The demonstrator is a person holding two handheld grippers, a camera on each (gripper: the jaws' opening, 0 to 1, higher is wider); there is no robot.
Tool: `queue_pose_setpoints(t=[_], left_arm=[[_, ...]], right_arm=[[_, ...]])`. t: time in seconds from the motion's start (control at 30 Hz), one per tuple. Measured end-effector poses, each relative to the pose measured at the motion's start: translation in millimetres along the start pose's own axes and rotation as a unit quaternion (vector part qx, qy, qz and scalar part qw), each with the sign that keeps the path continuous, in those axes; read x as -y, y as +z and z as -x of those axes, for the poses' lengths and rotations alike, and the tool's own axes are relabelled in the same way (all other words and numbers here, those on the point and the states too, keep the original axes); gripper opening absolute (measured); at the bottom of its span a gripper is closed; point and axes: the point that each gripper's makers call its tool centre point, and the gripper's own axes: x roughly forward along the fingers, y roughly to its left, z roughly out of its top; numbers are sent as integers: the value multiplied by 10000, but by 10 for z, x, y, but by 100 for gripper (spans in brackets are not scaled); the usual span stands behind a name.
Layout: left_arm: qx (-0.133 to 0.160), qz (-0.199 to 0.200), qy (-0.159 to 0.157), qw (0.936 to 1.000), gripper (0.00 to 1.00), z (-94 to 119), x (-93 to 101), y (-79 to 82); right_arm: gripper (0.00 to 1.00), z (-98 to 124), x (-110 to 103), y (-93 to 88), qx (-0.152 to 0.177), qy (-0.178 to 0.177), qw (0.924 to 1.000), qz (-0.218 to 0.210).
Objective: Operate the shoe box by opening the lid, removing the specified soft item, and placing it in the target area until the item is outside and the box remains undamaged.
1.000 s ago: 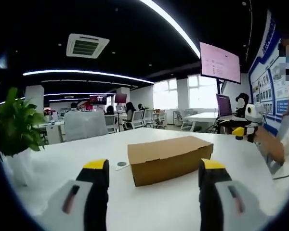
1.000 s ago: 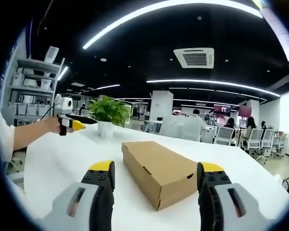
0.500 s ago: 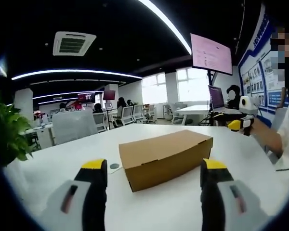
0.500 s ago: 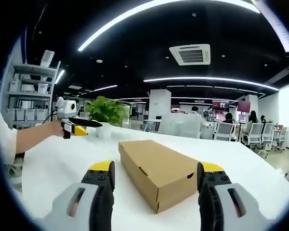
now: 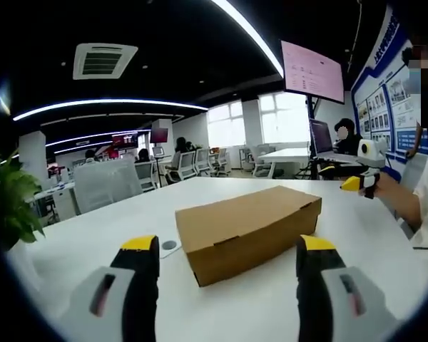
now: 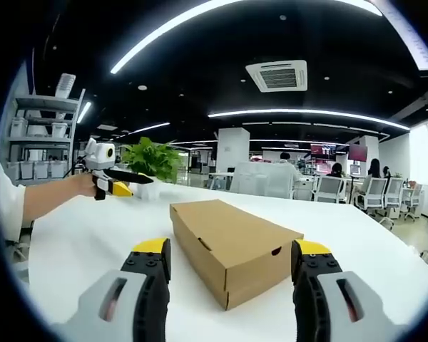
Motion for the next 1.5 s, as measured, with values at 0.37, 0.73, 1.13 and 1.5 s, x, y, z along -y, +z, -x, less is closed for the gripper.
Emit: queue_pose_setpoints(t=[0.37,0.73,1.13,1.5], left_arm=[[69,58,-78,9999,82,-90,-87,56],[571,423,-195,9973,96,-153,-115,174],[537,318,51,9980,85,-275,-381,90],[23,347,-106,9993,95,-460,-433,-83]], right_arm=[[73,-11,64,4,-11,-170,9998,-57],[77,-52,116,-41,-107,-312,9994,108],[83,-128,11,24,-103,-232,9996,125],[82,-180,-3,-11,-177,-226,9994,173]])
